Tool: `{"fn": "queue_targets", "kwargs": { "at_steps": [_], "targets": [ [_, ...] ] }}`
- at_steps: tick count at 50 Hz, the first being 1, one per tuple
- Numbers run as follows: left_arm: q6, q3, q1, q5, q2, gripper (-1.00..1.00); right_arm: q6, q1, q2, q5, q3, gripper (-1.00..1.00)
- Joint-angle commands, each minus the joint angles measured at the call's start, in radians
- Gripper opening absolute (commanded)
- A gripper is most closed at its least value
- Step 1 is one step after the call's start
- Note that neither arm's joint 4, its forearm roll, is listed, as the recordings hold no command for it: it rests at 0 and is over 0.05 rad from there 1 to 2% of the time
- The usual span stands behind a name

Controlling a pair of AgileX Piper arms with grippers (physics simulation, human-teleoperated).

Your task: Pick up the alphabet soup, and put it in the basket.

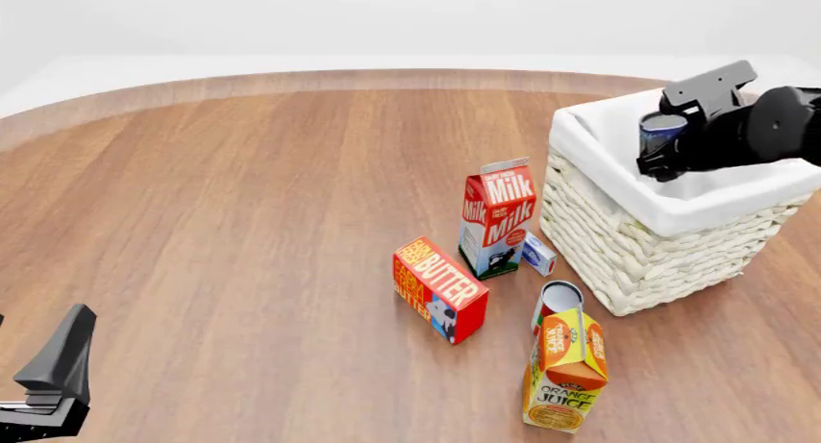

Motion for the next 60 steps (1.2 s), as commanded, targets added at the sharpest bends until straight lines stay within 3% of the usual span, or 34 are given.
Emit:
{"fn": "queue_targets", "kwargs": {
  "at_steps": [1,35,36,60],
  "targets": [
    [0.000,0.000,0.000,0.000,0.000,1.00,0.009,0.003,0.044,-0.003,-0.024,-1.00],
    [0.000,0.000,0.000,0.000,0.000,1.00,-0.025,-0.038,0.076,-0.016,-0.018,-1.00],
    [0.000,0.000,0.000,0.000,0.000,1.00,-0.026,-0.038,0.072,-0.016,-0.016,1.00],
    [0.000,0.000,0.000,0.000,0.000,1.00,0.000,-0.023,0.015,-0.016,0.021,1.00]
  ]
}}
